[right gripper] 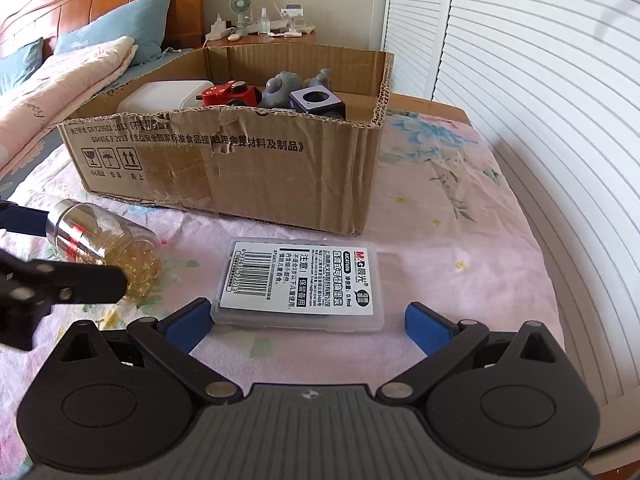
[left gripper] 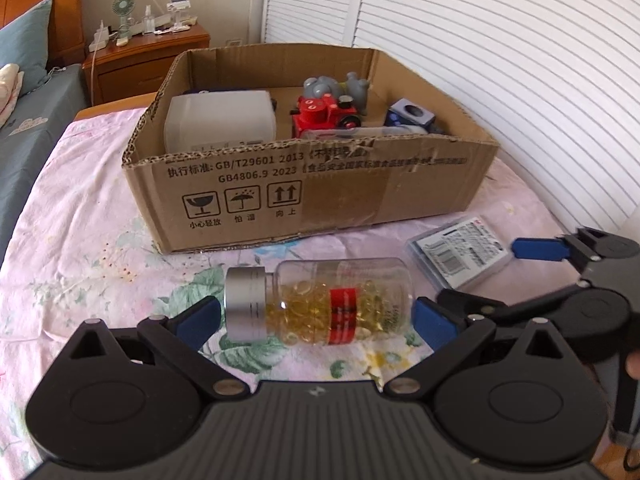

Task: Organize rigid objects
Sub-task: 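Grasp the pink card case with the right tool while the left grasps the capsule jar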

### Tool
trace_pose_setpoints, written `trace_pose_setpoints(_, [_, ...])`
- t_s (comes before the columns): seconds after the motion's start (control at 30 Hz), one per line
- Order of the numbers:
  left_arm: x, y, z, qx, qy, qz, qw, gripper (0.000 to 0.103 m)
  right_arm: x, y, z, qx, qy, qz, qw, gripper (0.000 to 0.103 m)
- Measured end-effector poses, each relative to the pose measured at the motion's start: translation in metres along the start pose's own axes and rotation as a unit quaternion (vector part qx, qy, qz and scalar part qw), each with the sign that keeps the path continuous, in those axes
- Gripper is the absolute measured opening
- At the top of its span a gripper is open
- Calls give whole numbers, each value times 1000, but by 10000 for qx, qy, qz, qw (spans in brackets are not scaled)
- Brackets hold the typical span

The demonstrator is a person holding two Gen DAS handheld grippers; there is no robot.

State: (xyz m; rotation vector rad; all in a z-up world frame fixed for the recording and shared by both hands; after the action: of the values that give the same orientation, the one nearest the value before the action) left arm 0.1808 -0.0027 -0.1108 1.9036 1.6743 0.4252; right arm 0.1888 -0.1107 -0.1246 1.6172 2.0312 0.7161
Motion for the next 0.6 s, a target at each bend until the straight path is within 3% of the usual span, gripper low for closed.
trace_pose_setpoints(0.2, [0,-1,4,13,59,22,10000,95,0,-2,-1,-70,2,-15,10000,103])
trace_pose_setpoints(0.6, [29,-5,-4,6,334,-219,9992,95,8,8,6,106,79,-111,9999,103])
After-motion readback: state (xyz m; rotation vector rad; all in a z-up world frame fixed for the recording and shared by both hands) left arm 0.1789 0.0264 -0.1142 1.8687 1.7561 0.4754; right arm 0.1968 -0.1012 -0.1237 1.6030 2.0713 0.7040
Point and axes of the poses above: each gripper's, at about its wrist camera, not at the fingertips, and z roughly the way its jaws point, x to its left, y to its top, the point moved 4 cm from there along z, roughly the way its jaws point, and after that the axes turned 3 degrees about x, right-handed, at the moved point
